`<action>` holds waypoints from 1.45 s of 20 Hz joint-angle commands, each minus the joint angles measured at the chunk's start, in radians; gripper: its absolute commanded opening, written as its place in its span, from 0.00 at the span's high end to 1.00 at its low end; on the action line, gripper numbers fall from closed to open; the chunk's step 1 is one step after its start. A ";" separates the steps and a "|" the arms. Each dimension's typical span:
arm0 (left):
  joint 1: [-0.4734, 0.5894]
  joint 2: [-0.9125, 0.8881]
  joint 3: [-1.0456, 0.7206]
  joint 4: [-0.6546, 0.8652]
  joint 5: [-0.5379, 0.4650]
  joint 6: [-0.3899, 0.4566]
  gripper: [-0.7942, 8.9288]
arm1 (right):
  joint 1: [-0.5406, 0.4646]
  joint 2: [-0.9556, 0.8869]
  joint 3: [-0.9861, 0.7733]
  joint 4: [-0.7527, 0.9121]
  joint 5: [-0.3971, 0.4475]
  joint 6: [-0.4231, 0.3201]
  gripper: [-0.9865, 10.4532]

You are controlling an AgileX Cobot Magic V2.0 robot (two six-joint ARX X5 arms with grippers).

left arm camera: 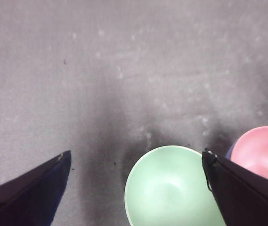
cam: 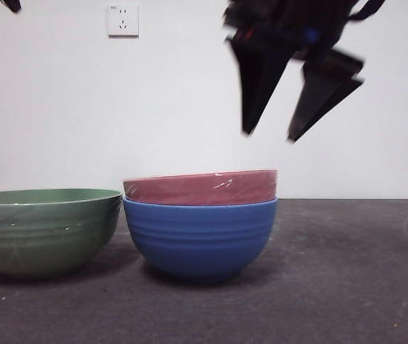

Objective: Pick up the green bowl on the top,put the green bowl on the left,pick up the red bowl in the middle,put the red bowl on the right

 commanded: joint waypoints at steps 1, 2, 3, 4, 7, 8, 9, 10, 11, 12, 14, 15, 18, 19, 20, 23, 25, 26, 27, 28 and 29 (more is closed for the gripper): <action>-0.004 -0.018 0.000 -0.006 0.001 -0.008 0.44 | 0.005 0.066 0.003 0.030 0.006 -0.009 0.67; -0.004 -0.020 0.000 -0.010 0.001 -0.008 0.44 | 0.005 0.090 0.003 0.039 0.005 -0.009 0.67; -0.004 -0.020 0.000 -0.019 0.001 -0.008 0.44 | 0.005 0.111 0.003 0.044 0.006 -0.008 0.67; -0.004 -0.020 0.000 -0.028 0.001 -0.008 0.44 | 0.004 0.129 0.003 0.045 0.006 -0.008 0.68; -0.004 -0.019 0.000 -0.031 0.001 -0.008 0.44 | 0.002 0.153 0.003 0.049 0.006 -0.008 0.81; -0.004 -0.019 0.000 -0.031 0.001 -0.008 0.44 | 0.003 0.153 0.003 0.060 0.008 -0.009 0.85; -0.004 -0.019 0.000 -0.031 0.001 -0.008 0.44 | 0.005 0.151 0.003 0.068 0.008 -0.008 0.89; -0.004 -0.019 0.000 -0.029 0.000 -0.008 0.44 | 0.008 0.151 0.003 0.070 0.010 -0.008 0.92; -0.004 -0.019 0.000 -0.029 0.000 -0.008 0.44 | 0.008 0.151 0.003 0.071 0.010 -0.009 0.92; -0.004 -0.019 0.000 -0.030 0.000 -0.008 0.44 | 0.008 0.151 0.003 0.071 0.012 -0.009 0.92; -0.004 -0.019 0.000 -0.027 0.000 -0.008 0.44 | 0.008 0.150 0.006 0.071 0.034 -0.009 0.92; -0.004 -0.019 0.000 -0.027 0.000 -0.008 0.44 | 0.008 0.150 0.010 0.071 0.032 -0.009 0.92; -0.004 -0.019 0.000 -0.027 0.000 -0.008 0.44 | 0.008 0.147 0.035 0.069 0.032 -0.009 0.92; -0.004 -0.019 0.000 -0.027 0.000 -0.008 0.44 | 0.008 0.145 0.045 0.069 0.032 -0.009 0.92; -0.004 -0.019 0.000 -0.028 0.000 -0.008 0.44 | 0.008 0.142 0.057 0.066 0.032 -0.009 0.92; -0.004 -0.019 0.000 -0.035 0.000 -0.008 0.44 | 0.008 0.132 0.091 0.054 0.028 -0.009 0.92; -0.004 -0.019 0.000 -0.034 0.000 -0.008 0.44 | 0.007 0.114 0.104 0.052 0.028 -0.010 0.92; -0.004 -0.019 0.000 -0.034 0.000 -0.008 0.44 | 0.005 0.096 0.104 0.056 0.031 -0.010 0.92; -0.004 -0.019 0.000 -0.034 0.000 -0.008 0.44 | -0.001 0.070 0.104 0.054 0.032 -0.010 0.92; -0.004 -0.019 0.000 -0.034 0.000 -0.008 0.44 | -0.011 0.041 0.104 0.045 0.032 -0.010 0.92; -0.004 -0.019 0.000 -0.031 0.000 -0.008 0.44 | -0.030 -0.001 0.104 0.021 0.034 -0.016 0.92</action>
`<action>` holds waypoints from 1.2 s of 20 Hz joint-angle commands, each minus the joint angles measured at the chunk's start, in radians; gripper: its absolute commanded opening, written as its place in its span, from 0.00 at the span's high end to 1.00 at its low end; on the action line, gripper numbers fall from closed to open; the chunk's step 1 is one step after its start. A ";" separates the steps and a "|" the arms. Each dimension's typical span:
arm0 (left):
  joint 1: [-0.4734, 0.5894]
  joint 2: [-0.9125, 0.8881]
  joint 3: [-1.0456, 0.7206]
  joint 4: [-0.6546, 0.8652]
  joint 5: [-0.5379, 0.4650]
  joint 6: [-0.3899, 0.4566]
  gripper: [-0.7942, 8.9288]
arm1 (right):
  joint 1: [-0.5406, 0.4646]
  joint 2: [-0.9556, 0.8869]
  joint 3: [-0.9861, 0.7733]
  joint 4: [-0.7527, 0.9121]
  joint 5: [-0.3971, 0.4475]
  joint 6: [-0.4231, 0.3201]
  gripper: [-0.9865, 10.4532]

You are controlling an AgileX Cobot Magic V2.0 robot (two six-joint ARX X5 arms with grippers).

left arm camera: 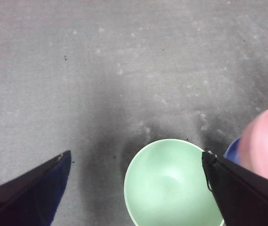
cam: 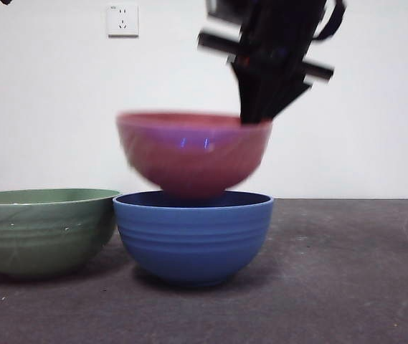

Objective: Pick up the green bowl on the top,put the green bowl on the left,pick up the red bowl in the middle,put the red bowl on the right

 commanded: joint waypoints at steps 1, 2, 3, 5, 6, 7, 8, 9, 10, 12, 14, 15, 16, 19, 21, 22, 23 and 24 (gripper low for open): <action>-0.002 -0.002 0.000 0.007 0.000 -0.006 0.44 | -0.043 -0.096 0.008 -0.048 0.010 -0.014 0.92; -0.002 -0.002 0.000 0.010 0.000 -0.006 0.44 | -0.071 -0.139 0.008 -0.095 0.035 -0.016 0.92; -0.002 -0.001 0.000 0.012 0.000 -0.006 0.44 | -0.103 -0.181 0.008 -0.149 0.081 -0.019 0.92; -0.002 -0.002 0.000 0.013 0.000 -0.006 0.44 | -0.194 -0.254 0.008 -0.275 0.150 -0.018 0.92; -0.002 -0.002 0.000 0.013 0.001 -0.006 0.44 | -0.250 -0.284 0.003 -0.338 0.154 -0.008 0.92; -0.002 -0.002 0.000 0.013 0.000 -0.006 0.44 | -0.307 -0.312 -0.012 -0.386 0.153 0.003 0.92; -0.002 -0.002 0.000 0.013 0.000 -0.006 0.44 | -0.359 -0.344 -0.048 -0.399 0.152 0.010 0.92; -0.002 -0.002 0.000 0.014 0.000 -0.006 0.44 | -0.401 -0.377 -0.102 -0.388 0.152 0.009 0.92; -0.002 -0.001 0.000 0.014 0.000 -0.006 0.44 | -0.431 -0.407 -0.167 -0.358 0.150 0.009 0.92; -0.002 -0.001 0.000 0.015 0.001 -0.006 0.44 | -0.471 -0.444 -0.309 -0.249 0.068 0.010 0.92; -0.002 -0.001 0.000 0.015 0.000 -0.006 0.44 | -0.489 -0.444 -0.431 -0.104 -0.079 0.012 0.92; -0.002 -0.002 0.000 0.015 0.001 -0.006 0.44 | -0.489 -0.429 -0.473 -0.031 -0.133 0.025 0.92; -0.002 -0.002 0.000 0.015 0.000 -0.006 0.44 | -0.484 -0.411 -0.499 0.028 -0.167 0.040 0.92; -0.002 -0.001 0.000 0.015 0.001 -0.006 0.44 | -0.471 -0.328 -0.505 0.127 -0.187 0.053 0.92; -0.002 -0.001 0.000 0.014 0.002 -0.006 0.44 | -0.471 -0.275 -0.505 0.172 -0.188 0.053 0.92; -0.002 -0.001 0.000 0.015 0.002 -0.006 0.44 | -0.471 -0.251 -0.505 0.188 -0.189 0.053 0.92; -0.003 -0.001 0.000 0.015 0.002 -0.006 0.44 | -0.468 -0.233 -0.505 0.199 -0.188 0.053 0.92; -0.005 -0.001 0.000 0.014 0.002 -0.006 0.44 | -0.461 -0.217 -0.505 0.207 -0.186 0.053 0.91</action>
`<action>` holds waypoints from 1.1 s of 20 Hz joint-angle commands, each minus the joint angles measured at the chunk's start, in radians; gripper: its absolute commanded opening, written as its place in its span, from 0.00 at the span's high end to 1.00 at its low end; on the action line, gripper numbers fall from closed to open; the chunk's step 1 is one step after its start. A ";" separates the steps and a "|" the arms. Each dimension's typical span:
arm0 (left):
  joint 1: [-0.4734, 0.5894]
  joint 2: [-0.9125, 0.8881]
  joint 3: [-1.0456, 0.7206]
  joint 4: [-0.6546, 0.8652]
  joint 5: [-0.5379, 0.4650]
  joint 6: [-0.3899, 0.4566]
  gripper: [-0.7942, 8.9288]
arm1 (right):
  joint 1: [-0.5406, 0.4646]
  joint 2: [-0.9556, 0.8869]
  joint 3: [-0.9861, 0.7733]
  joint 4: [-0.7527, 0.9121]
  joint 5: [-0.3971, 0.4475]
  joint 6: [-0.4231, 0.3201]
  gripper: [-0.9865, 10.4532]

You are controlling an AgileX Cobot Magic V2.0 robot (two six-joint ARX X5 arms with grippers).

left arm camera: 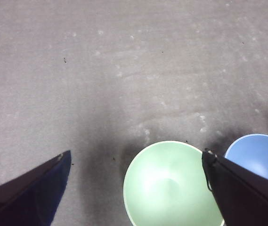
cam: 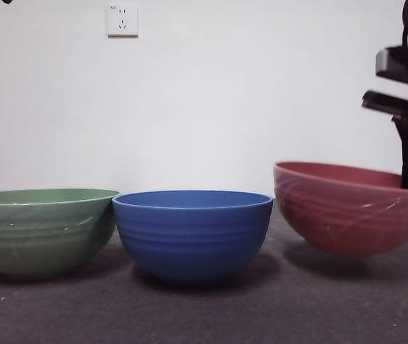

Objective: Pick up the green bowl on the top,put the green bowl on the left,pick up the red bowl in the middle,put the red bowl on the right

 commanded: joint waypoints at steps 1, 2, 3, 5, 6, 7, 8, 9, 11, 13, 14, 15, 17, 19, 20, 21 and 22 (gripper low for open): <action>-0.008 -0.001 0.000 0.008 0.001 -0.006 0.44 | 0.016 0.026 -0.003 0.018 -0.002 0.013 0.91; -0.008 -0.001 0.000 0.008 0.001 -0.006 0.44 | 0.024 0.033 -0.003 0.019 -0.002 0.012 0.91; -0.008 -0.001 0.000 0.008 0.001 -0.006 0.44 | 0.030 0.034 -0.003 0.019 -0.002 0.011 0.90; -0.008 -0.001 0.000 0.008 0.001 -0.006 0.44 | 0.049 0.034 -0.003 0.029 0.000 0.011 0.83; -0.008 -0.001 0.000 0.008 0.001 -0.006 0.44 | 0.056 0.034 -0.003 0.034 0.006 0.011 0.80; -0.008 -0.001 0.000 0.008 0.001 -0.006 0.44 | 0.058 0.035 -0.003 0.037 0.013 0.009 0.80; -0.008 -0.001 0.000 0.007 0.001 -0.006 0.44 | 0.061 0.035 -0.003 0.041 0.014 0.008 0.80; -0.008 -0.001 0.000 0.006 0.001 -0.006 0.44 | 0.064 0.035 -0.003 0.043 0.015 0.007 0.80; -0.008 -0.001 0.000 0.006 0.001 -0.006 0.44 | 0.064 0.034 -0.002 0.057 0.014 0.006 0.79; -0.008 -0.001 0.000 0.006 0.002 -0.006 0.44 | 0.064 0.014 0.000 0.066 -0.002 0.013 0.79; -0.008 -0.001 0.000 0.006 0.010 -0.006 0.44 | 0.066 -0.011 0.002 0.069 -0.005 0.012 0.79; -0.008 -0.001 0.000 0.007 0.028 -0.006 0.44 | 0.072 -0.038 0.003 0.073 -0.005 0.011 0.79; -0.012 -0.001 0.000 0.008 0.055 -0.006 0.44 | 0.084 -0.116 0.004 0.080 -0.004 0.004 0.79; -0.014 -0.002 0.000 0.008 0.060 -0.006 0.44 | 0.084 -0.191 0.004 0.079 -0.004 0.004 0.79; -0.014 -0.002 0.000 0.006 0.076 -0.006 0.44 | 0.084 -0.222 0.004 0.079 -0.004 0.004 0.79; -0.014 -0.002 0.000 0.003 0.090 -0.006 0.44 | 0.084 -0.249 0.005 0.078 -0.004 0.004 0.79; -0.014 -0.002 0.000 0.000 0.106 -0.006 0.44 | 0.084 -0.276 0.005 0.078 -0.004 0.005 0.79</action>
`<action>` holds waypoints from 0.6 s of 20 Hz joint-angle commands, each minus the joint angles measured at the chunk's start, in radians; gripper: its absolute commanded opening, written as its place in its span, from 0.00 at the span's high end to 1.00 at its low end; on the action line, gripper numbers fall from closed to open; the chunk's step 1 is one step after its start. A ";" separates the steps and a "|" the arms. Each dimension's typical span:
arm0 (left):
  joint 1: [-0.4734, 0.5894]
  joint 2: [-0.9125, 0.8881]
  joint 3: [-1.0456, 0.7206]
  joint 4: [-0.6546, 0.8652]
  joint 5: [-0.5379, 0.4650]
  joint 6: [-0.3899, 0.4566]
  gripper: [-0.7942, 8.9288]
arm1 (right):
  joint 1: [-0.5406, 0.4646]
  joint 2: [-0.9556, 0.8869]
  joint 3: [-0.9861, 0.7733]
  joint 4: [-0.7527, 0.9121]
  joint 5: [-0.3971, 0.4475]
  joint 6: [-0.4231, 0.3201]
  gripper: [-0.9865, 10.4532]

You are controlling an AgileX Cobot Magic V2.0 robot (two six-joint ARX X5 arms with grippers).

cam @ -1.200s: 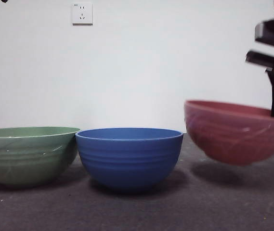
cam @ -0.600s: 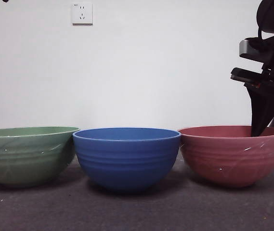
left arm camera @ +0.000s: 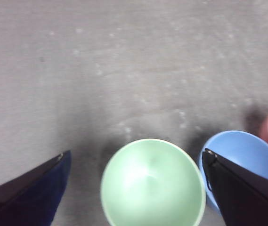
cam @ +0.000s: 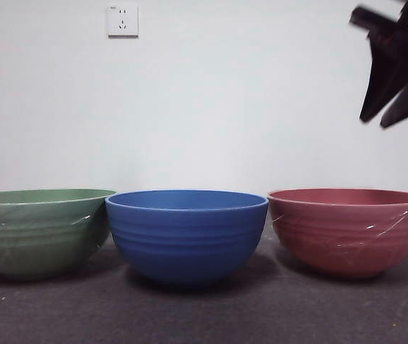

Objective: Pick up the green bowl on the top,put the green bowl on the left,pick up the red bowl in the middle,put the red bowl on the right

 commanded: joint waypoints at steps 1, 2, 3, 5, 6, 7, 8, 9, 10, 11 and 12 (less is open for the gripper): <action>-0.004 -0.001 0.000 0.001 0.023 -0.005 0.44 | 0.002 -0.055 0.003 0.003 -0.001 0.002 0.79; -0.009 -0.001 0.000 0.003 0.024 -0.005 0.44 | 0.002 -0.087 0.003 0.014 -0.001 0.001 0.79; -0.015 -0.001 0.000 0.010 0.030 -0.002 0.47 | 0.002 -0.121 0.003 0.035 -0.006 -0.010 0.80; -0.033 -0.003 0.000 0.025 0.039 0.011 0.67 | 0.002 -0.192 0.003 0.077 -0.062 -0.036 0.81; -0.043 -0.006 0.000 0.034 0.039 0.033 0.82 | 0.002 -0.226 0.003 0.090 -0.077 -0.036 0.81; -0.054 -0.012 0.000 0.042 0.037 0.048 0.94 | 0.002 -0.256 0.003 0.095 -0.076 -0.038 0.85; -0.063 -0.016 0.000 0.053 0.035 0.058 0.93 | 0.002 -0.286 0.002 0.094 -0.075 -0.056 0.94; -0.070 -0.034 -0.005 0.061 0.021 0.058 0.93 | 0.002 -0.315 -0.004 0.096 -0.069 -0.063 0.93; -0.077 -0.058 -0.019 0.076 -0.013 0.058 0.93 | 0.002 -0.347 -0.016 0.100 -0.068 -0.064 0.93; -0.082 -0.098 -0.053 0.106 -0.045 0.059 0.93 | 0.002 -0.384 -0.037 0.112 -0.068 -0.071 0.93; -0.087 -0.150 -0.105 0.147 -0.062 0.058 0.93 | 0.002 -0.428 -0.071 0.135 -0.043 -0.072 0.93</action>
